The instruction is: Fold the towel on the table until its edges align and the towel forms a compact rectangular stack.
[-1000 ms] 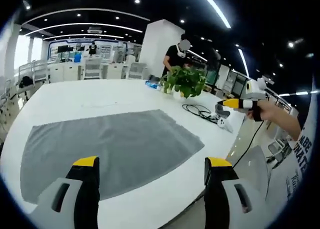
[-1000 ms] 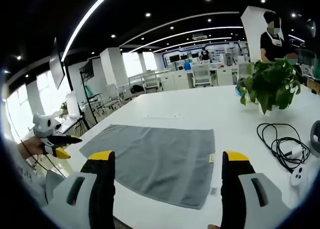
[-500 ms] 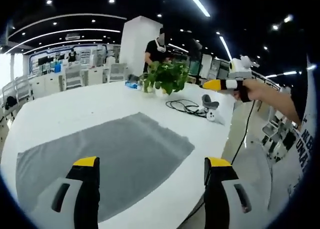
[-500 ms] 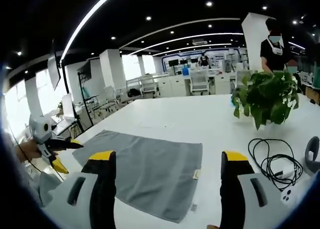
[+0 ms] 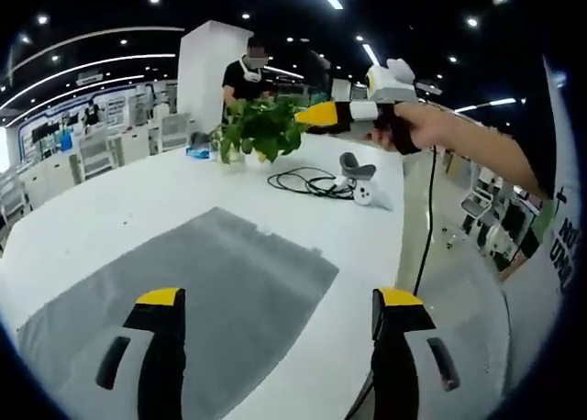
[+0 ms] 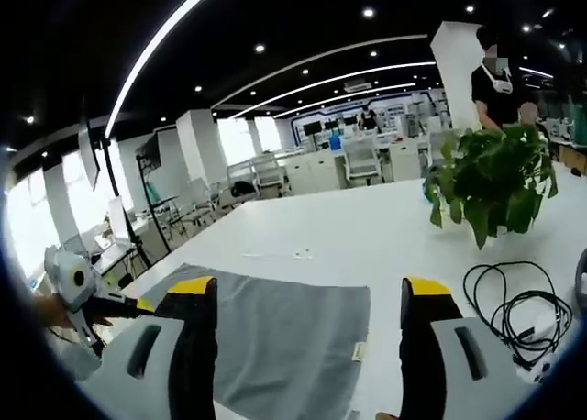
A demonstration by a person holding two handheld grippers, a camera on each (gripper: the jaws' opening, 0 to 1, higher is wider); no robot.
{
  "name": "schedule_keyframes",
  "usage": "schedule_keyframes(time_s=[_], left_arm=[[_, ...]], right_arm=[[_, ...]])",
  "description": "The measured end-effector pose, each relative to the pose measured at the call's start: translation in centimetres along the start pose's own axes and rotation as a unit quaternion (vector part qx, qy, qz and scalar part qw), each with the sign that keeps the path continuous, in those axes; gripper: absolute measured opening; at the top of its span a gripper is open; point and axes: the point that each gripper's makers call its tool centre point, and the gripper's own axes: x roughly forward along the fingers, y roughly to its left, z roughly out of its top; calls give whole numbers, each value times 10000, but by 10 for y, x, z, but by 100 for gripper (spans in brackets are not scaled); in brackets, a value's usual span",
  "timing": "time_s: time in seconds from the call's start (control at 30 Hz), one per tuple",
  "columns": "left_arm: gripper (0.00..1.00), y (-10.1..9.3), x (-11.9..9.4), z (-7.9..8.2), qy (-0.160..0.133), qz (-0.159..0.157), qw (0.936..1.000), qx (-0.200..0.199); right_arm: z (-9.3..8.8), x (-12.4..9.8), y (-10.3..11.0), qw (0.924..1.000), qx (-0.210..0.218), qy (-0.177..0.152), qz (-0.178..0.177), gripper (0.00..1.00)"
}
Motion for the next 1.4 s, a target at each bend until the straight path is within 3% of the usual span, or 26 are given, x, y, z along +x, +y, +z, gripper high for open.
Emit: schedule_keyframes(time_s=[0.23,0.4,0.67,0.8,0.97,1.23,1.4], left_arm=[[84,-12,35,3,83,-87,9999,84],[84,-16,59,10,181,55,9982,568],[79,-38,101,13,196,-279,9953,909],[77,-46,114,8,244,-377,9928,1114],[75,-60,126,0,325,-559,9843,1644],[72,-69,148,-16,554,-690,9827,1629],[62,-73,159,-25,668,-747,9793,1758]], right_arm=[[-4,22,-17,9999,142,59,-13,81],[-4,36,-32,9997,187,26,-174,82],[-7,55,-46,9994,158,80,-283,80],[-12,66,-52,9994,150,155,-252,79],[-21,80,-56,9993,17,314,-194,78],[-29,102,-66,9991,35,391,-166,77],[-37,114,-72,9989,83,435,-173,74]])
